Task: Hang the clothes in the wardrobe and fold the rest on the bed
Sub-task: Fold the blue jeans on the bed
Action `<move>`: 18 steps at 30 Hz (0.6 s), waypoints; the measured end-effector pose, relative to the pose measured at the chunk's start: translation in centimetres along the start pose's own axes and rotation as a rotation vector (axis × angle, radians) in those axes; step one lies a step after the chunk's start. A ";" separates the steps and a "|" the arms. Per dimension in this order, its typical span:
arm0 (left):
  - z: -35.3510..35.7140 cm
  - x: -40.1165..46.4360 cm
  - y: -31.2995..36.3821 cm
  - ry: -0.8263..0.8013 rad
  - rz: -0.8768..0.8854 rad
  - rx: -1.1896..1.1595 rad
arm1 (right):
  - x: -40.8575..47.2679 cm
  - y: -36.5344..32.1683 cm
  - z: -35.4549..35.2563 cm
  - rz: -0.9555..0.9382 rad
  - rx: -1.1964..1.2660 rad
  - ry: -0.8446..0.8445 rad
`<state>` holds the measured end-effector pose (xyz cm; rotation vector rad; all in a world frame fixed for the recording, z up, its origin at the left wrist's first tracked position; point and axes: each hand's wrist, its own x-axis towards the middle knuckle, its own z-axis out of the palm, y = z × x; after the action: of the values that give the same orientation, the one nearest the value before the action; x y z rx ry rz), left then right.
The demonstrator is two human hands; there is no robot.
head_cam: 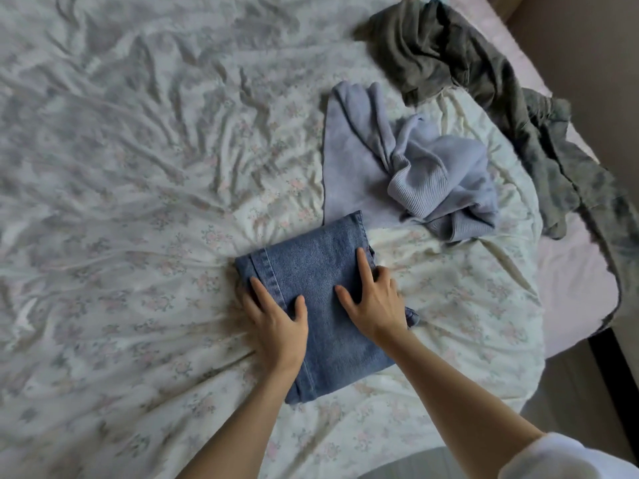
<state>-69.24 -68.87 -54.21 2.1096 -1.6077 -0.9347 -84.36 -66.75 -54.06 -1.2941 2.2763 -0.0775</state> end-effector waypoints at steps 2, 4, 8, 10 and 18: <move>0.4 -1.0 -0.2 0.014 0.024 0.029 | -0.4 0.1 0.2 -0.066 -0.034 0.049; 0.8 -1.5 -0.5 0.034 0.014 0.024 | -0.6 0.4 0.3 -0.097 -0.031 0.073; 0.8 -1.9 -0.8 0.065 -0.102 -0.081 | -0.5 0.6 0.2 -0.034 0.042 0.035; 0.6 -1.7 -0.9 0.036 -0.133 -0.118 | -0.5 0.5 0.0 -0.026 0.037 0.016; -0.7 -1.6 0.7 0.098 -0.096 -0.231 | -2.2 -1.9 -2.0 -0.153 0.046 0.137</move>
<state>-69.46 -67.66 -52.80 2.0527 -1.2938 -0.9790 -82.89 -66.37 -50.85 -1.4780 2.2690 -0.2785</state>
